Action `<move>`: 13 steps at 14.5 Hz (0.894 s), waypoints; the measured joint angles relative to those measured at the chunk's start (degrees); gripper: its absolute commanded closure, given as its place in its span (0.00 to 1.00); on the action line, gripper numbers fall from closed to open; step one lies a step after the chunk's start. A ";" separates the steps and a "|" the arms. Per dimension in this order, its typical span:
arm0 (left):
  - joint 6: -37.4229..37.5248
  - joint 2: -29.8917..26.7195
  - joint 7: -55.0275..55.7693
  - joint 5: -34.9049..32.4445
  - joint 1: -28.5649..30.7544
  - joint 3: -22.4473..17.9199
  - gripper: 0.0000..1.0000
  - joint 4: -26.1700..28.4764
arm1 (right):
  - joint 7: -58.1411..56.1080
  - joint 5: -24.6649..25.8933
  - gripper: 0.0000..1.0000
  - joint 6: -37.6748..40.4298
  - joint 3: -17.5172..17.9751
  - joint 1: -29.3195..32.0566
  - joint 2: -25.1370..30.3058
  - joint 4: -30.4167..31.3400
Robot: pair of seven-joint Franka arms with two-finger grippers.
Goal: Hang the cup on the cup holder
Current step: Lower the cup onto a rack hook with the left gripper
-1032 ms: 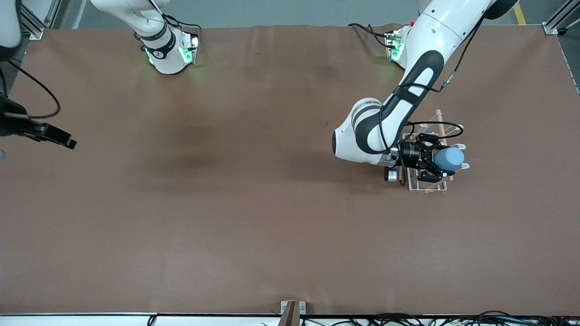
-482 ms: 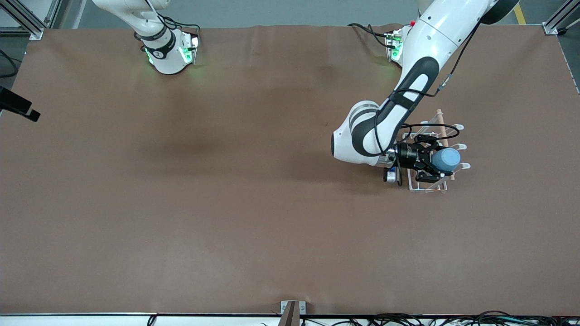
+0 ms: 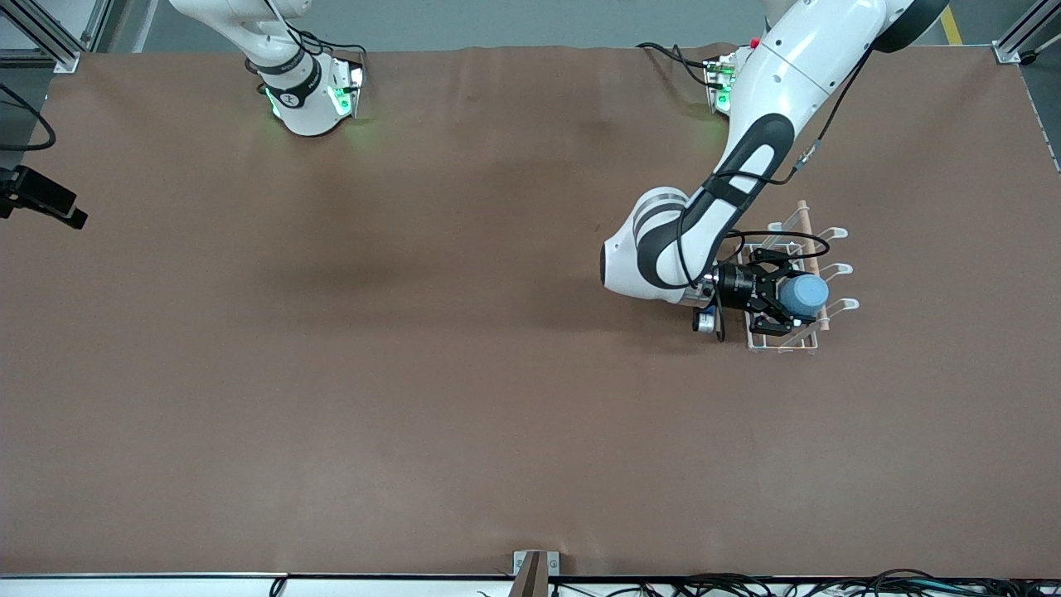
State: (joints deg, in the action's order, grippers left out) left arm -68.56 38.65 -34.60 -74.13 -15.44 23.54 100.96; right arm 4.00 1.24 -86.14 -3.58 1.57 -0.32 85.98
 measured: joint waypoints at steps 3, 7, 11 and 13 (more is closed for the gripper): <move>-0.13 0.19 0.32 0.74 0.04 0.00 0.27 -0.23 | -1.54 0.27 0.00 -0.19 0.27 0.00 0.00 0.21; -0.27 0.54 0.92 3.08 0.27 0.00 0.00 -1.91 | -2.54 0.27 0.00 -0.20 0.38 0.00 0.00 0.22; -0.27 0.56 0.94 3.20 -0.21 0.10 0.00 -3.45 | -2.63 0.27 0.00 -0.19 0.35 -0.11 0.00 0.22; -0.20 0.55 1.19 3.34 -0.31 0.11 0.00 -5.42 | -2.63 0.27 0.00 -0.19 0.16 -0.25 0.00 0.23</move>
State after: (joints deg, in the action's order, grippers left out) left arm -68.77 39.20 -33.41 -70.79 -15.75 23.65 95.54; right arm 1.38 1.51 -86.33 -3.41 1.32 -0.32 86.21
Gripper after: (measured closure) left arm 0.000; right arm 0.000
